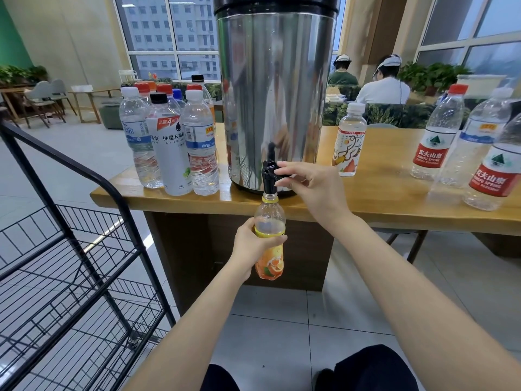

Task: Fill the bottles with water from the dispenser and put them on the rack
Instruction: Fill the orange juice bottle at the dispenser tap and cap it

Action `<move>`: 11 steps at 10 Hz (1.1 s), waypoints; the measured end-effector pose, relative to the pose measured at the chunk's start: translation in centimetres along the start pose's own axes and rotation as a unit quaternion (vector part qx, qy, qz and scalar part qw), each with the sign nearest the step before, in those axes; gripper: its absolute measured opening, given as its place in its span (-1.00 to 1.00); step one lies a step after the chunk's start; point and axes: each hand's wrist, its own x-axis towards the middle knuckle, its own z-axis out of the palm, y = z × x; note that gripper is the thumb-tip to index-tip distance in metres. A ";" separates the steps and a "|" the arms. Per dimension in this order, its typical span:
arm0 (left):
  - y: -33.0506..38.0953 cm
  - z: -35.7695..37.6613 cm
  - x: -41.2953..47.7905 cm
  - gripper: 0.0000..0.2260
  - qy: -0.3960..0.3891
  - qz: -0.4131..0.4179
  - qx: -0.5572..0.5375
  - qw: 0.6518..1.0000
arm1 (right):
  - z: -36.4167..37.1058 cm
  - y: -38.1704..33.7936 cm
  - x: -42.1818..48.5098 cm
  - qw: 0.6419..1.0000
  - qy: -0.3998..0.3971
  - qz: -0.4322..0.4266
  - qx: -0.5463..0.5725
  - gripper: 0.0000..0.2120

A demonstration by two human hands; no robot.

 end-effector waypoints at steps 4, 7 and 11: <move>0.1 0.0 0.0 -0.45 0.002 0.001 0.000 1.000 | 0.2 0.1 -0.1 1.000 0.000 0.017 0.023 -0.81; 0.1 0.1 0.0 -0.45 0.004 -0.002 0.003 1.000 | 0.3 0.1 -0.1 0.999 0.001 0.030 0.041 -0.81; 0.1 0.1 0.0 -0.44 0.006 -0.004 0.004 1.000 | 0.4 0.2 -0.1 0.999 0.001 0.038 0.029 -0.82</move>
